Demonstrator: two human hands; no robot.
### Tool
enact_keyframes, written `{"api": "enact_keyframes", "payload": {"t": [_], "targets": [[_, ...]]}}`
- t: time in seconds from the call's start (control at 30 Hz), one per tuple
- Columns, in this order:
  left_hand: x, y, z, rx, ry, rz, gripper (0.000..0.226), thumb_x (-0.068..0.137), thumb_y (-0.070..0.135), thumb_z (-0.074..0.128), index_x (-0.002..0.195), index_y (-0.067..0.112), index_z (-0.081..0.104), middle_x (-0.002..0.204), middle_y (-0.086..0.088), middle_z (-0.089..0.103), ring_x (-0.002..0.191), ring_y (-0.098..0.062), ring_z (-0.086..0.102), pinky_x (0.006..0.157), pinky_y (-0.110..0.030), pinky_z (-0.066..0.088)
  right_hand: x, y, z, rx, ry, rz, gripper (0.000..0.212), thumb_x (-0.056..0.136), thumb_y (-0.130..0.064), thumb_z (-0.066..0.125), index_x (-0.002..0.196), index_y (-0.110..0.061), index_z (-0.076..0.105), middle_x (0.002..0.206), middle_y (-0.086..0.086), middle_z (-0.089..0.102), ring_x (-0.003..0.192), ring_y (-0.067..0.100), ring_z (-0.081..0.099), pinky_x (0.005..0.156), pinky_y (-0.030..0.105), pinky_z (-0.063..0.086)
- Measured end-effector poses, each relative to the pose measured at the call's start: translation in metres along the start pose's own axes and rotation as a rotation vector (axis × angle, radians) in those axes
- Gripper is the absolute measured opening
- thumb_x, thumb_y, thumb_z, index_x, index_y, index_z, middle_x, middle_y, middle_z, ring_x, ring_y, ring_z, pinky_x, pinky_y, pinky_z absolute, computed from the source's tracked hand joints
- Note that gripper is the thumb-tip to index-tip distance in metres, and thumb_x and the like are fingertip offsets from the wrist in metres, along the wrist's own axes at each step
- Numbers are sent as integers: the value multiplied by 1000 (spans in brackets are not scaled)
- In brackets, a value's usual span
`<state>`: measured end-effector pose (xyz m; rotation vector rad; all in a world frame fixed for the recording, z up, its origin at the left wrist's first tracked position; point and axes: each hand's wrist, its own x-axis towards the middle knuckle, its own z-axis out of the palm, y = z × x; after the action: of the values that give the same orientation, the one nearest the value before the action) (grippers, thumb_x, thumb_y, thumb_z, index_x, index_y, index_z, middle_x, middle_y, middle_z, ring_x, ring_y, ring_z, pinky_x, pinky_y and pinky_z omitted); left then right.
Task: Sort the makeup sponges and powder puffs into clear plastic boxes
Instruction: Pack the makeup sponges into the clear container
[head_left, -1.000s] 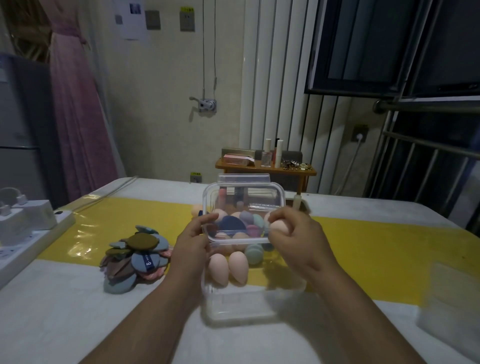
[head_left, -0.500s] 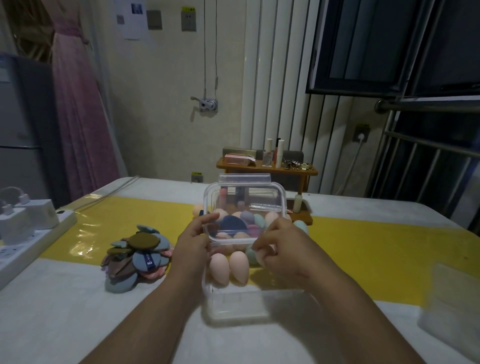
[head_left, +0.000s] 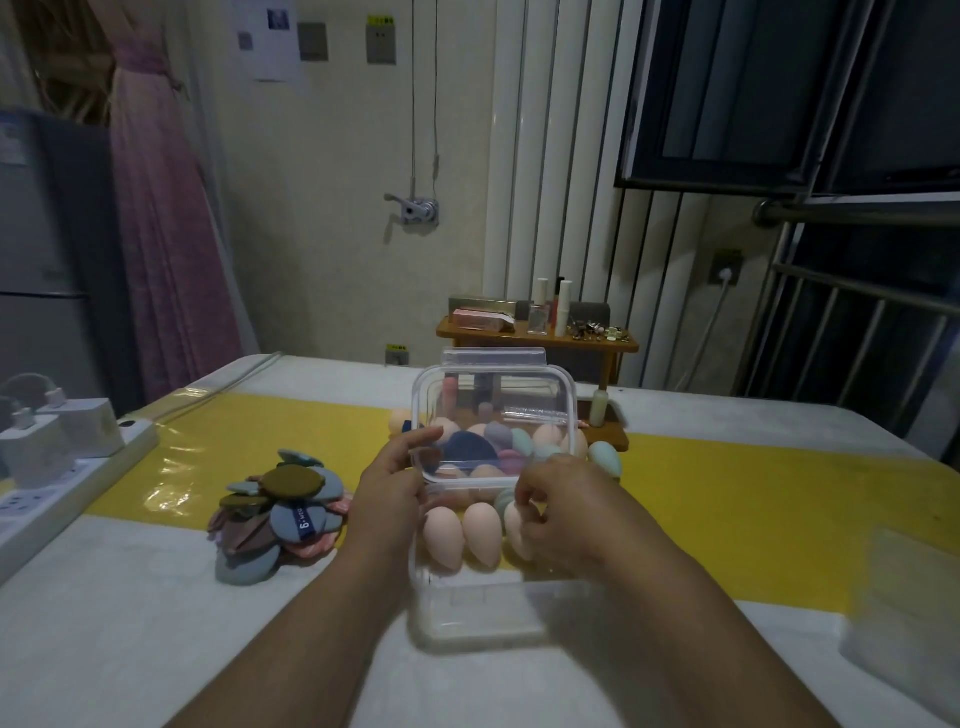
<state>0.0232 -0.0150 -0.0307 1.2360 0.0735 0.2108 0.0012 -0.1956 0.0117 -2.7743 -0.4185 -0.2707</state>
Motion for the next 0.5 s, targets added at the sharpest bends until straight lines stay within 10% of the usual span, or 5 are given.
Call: {"api": "enact_keyframes", "payload": {"t": [0.5], "targets": [[2,-2,-1,-49,-15,-34,66,79,-14,32,100,31,76,117,-5,64,97,-25,68,61,-30,58,-3,-7,-5,-106,-105,3,19,89,-23,59,99,-24,76,100,2,68,88,21,62,71,28,51]]}}
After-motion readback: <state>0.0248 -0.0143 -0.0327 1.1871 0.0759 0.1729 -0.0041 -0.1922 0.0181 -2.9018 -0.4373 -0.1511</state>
